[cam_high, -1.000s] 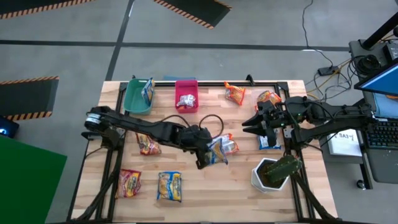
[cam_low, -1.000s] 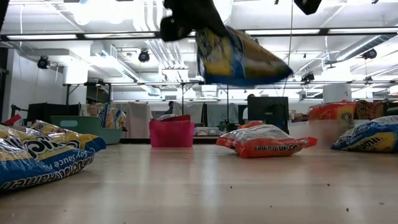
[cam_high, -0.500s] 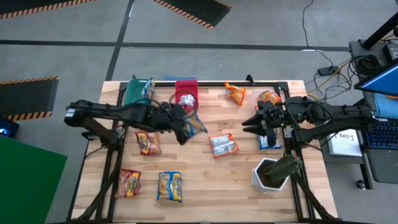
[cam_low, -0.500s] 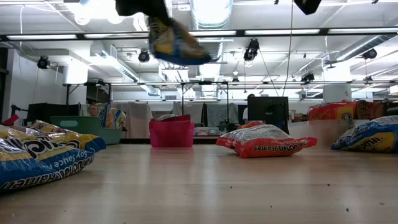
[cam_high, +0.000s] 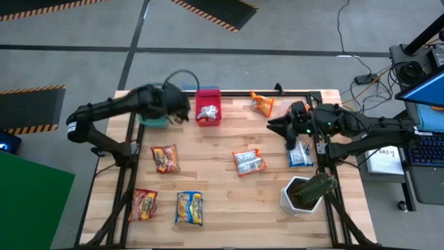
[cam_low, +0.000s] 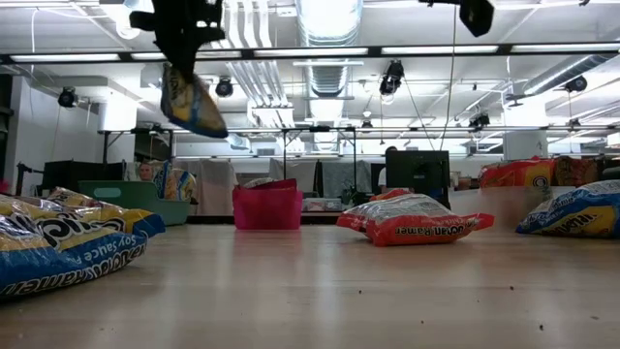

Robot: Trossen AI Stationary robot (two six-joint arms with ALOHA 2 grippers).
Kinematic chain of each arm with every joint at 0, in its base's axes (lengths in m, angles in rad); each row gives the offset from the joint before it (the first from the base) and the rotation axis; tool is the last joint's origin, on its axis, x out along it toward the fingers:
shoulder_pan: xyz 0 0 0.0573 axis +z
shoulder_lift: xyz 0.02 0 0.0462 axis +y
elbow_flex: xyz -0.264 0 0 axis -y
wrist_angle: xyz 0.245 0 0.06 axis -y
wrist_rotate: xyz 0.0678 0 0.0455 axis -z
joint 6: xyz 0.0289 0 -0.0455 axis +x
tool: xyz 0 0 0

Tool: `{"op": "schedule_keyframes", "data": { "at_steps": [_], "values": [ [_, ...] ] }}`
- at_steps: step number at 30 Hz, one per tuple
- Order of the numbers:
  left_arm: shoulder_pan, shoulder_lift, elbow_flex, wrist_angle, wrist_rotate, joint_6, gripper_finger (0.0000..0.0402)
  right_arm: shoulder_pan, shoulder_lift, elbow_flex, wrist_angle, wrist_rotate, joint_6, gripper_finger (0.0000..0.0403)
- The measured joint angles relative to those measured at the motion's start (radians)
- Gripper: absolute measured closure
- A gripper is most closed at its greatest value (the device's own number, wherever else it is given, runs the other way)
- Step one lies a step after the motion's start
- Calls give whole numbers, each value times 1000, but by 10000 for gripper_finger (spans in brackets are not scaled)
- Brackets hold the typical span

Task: Sort Maruchan noodles
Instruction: Put the blue noodle pack into the green bin

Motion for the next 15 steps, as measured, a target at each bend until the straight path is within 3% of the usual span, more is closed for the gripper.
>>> {"op": "schedule_keyframes", "data": {
  "at_steps": [10,15],
  "values": [
    [466,11,-4,34,-77,359,401,-183,214,167,112,-3,-51,330],
    [611,11,-15,105,-58,454,402,-225,346,295,100,-5,-117,334]
  ]
}}
